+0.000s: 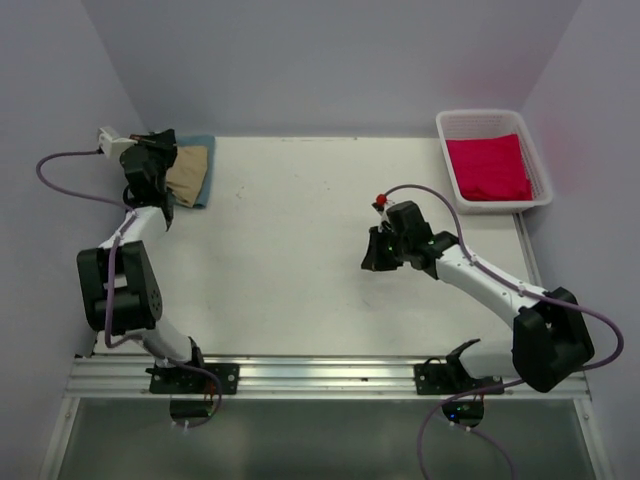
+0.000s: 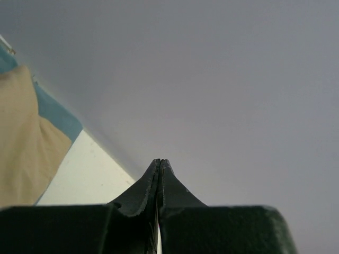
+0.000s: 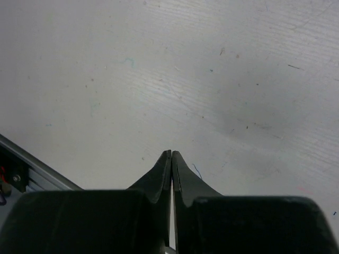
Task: Fold and stack the t-shirts
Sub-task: Put the neatly folded tshirt into the corner of the board with the left arm
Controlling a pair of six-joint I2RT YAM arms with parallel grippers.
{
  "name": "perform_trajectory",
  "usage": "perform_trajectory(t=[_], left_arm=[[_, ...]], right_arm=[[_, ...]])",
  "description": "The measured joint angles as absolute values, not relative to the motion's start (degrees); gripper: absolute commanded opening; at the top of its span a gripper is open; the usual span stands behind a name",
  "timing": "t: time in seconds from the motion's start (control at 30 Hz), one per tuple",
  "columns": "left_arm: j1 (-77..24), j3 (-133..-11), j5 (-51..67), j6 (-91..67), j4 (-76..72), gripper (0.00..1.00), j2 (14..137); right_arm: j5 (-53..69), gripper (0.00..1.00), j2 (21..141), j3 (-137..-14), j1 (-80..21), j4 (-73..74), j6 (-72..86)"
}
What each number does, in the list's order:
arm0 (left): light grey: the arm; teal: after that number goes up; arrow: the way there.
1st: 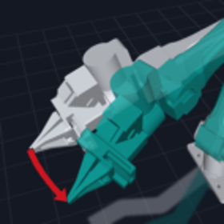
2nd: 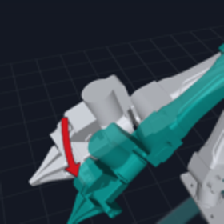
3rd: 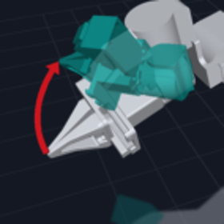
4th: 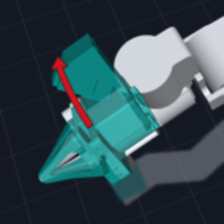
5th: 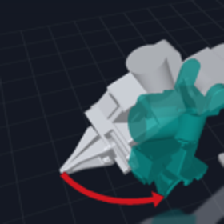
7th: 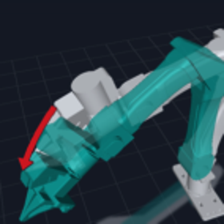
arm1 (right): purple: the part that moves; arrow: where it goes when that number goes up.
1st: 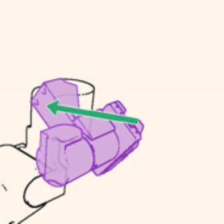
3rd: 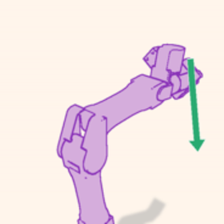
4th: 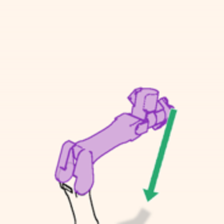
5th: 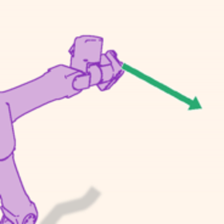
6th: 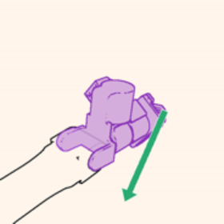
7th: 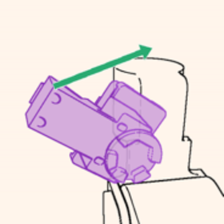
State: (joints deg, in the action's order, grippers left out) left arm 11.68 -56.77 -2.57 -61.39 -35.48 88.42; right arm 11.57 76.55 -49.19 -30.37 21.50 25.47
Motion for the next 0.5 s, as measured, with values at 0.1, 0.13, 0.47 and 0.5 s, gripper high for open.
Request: perform_trajectory(t=[0.1,0.13,0.47,0.5], left_arm=[[12.1,-61.9,0.1,-60.2,-35.4,0.00,99.0],[12.3,-63.7,0.6,-59.8,-35.0,0.00,102.1],[13.6,-78.8,-5.2,-55.3,-27.3,0.00,116.1],[13.6,-79.5,-6.2,-55.3,-26.0,0.00,117.1]], right_arm=[[11.9,0.00,75.3,-47.4,-30.4,20.9,25.9],[12.0,0.00,74.5,-46.7,-30.4,20.8,26.0],[12.1,0.00,69.2,-42.5,-30.4,20.4,27.0],[12.1,0.00,69.2,-42.4,-30.4,20.4,27.0]])
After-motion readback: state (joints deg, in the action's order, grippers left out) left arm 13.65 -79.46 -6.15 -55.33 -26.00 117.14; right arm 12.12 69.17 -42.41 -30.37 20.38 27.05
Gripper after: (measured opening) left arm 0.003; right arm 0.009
